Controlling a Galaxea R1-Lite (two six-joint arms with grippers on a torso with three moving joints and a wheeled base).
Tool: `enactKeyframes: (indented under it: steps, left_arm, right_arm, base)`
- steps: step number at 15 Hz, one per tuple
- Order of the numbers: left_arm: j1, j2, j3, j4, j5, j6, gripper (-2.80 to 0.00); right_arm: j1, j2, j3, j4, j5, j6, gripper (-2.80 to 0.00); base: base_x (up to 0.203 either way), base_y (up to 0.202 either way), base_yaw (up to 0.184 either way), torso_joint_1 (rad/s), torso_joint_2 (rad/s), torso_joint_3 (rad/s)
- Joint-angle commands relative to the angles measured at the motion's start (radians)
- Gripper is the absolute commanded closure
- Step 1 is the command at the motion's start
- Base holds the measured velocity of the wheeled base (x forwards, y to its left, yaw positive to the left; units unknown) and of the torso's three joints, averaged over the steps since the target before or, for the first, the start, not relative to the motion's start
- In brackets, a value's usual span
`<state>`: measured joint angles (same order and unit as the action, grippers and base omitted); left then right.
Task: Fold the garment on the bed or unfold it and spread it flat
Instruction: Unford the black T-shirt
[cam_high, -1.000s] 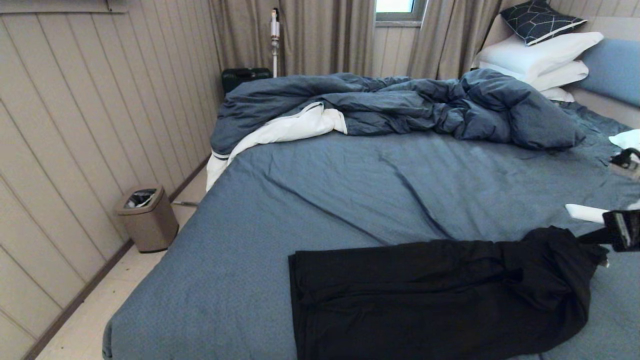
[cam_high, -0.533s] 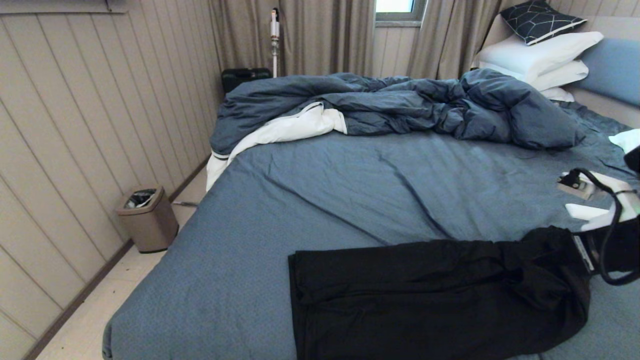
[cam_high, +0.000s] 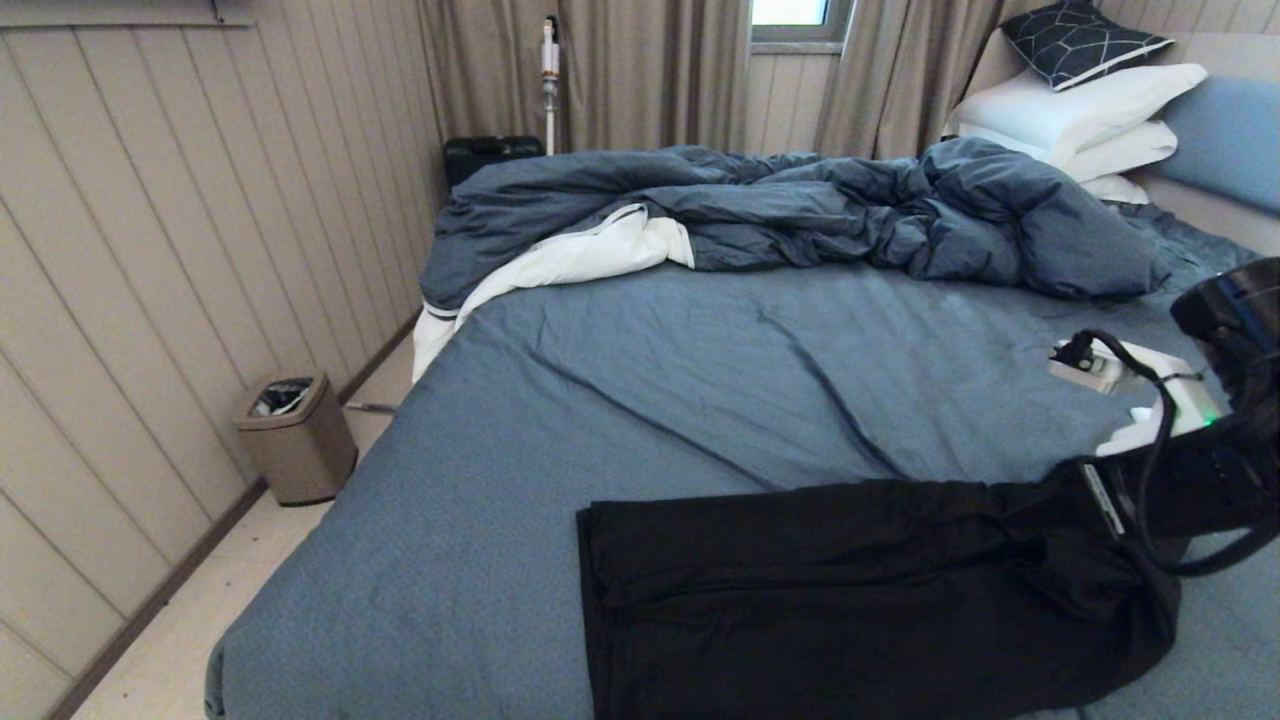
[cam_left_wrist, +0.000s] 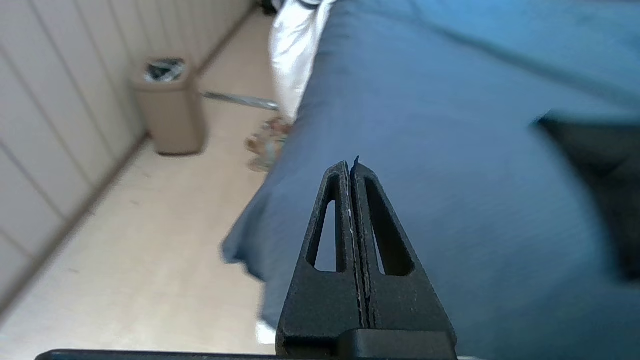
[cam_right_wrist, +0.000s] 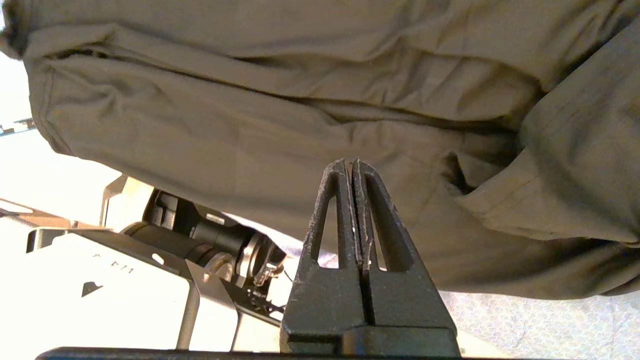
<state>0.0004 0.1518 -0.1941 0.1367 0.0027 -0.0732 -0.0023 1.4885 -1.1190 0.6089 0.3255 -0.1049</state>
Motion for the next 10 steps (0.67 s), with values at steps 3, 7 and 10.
enactKeyframes:
  steps: [3, 7, 10]
  left_arm:
    - [-0.001, 0.466, -0.286, 0.075, -0.083, -0.064, 0.0]
    - [-0.125, 0.983, -0.599, 0.258, -0.327, -0.134, 0.0]
    - [-0.367, 1.271, -0.736, 0.279, -0.416, -0.249, 0.0]
  right_arm:
    - [0.001, 0.004, -0.03, 0.004, 0.003, 0.006, 0.0]
    - [-0.002, 0.033, -0.117, 0.003, 0.007, 0.043, 0.0]
    - [-0.006, 0.056, -0.151, -0.011, 0.008, 0.045, 0.0]
  base:
    - [0.0, 0.0, 0.0, 0.0, 0.0, 0.0]
    - [0.0, 0.0, 0.0, 0.0, 0.0, 0.0]
    - [0.0, 0.0, 0.0, 0.0, 0.0, 0.0]
